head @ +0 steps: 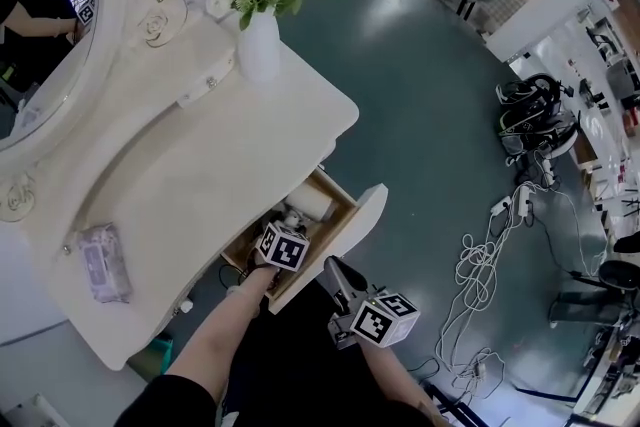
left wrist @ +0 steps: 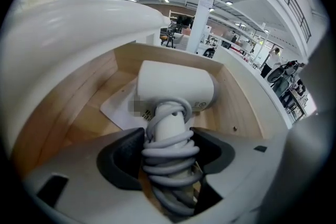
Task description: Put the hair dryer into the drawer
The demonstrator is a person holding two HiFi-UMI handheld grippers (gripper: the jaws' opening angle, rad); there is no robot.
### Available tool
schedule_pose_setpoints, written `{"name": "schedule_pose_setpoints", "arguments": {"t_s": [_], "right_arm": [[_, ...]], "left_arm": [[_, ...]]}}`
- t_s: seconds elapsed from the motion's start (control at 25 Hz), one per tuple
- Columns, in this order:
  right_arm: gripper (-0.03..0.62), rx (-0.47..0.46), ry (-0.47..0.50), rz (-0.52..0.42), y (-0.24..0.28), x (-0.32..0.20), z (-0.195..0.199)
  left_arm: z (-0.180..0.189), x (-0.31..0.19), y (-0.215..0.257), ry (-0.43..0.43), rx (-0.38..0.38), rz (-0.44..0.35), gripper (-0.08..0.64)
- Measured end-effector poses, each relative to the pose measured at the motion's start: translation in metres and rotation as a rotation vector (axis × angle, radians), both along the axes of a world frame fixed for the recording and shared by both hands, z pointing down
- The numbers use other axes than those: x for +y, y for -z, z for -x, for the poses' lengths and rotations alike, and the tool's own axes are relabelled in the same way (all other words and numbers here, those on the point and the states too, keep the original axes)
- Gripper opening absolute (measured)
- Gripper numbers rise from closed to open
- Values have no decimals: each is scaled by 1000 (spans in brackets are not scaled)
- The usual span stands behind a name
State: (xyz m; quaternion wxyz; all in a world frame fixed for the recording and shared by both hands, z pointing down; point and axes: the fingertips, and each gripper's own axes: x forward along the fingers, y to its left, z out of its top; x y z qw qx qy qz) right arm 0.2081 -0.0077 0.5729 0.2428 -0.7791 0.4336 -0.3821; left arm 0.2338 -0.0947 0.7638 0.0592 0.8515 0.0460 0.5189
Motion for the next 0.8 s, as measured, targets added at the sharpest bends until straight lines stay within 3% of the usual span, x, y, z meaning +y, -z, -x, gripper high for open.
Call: {"name": "schedule_pose_setpoints", "arguments": {"t_s": [0.24,0.32,0.48,0.8], "right_arm": [[21,-3,16,-5,0,-3,3],[21,-5,18,-6,0,-4,4],[21,-10,25,-9,-2,-7,6],[21,-1,48,-20,1,-14,4]], "left_arm": [[0,-2,-1,21,-16,-11,286],[2,-3,-1,26,-30,-5,322],[8,2,1,50,-53,59,380],[16,-1,32,122,1,145,382]]}}
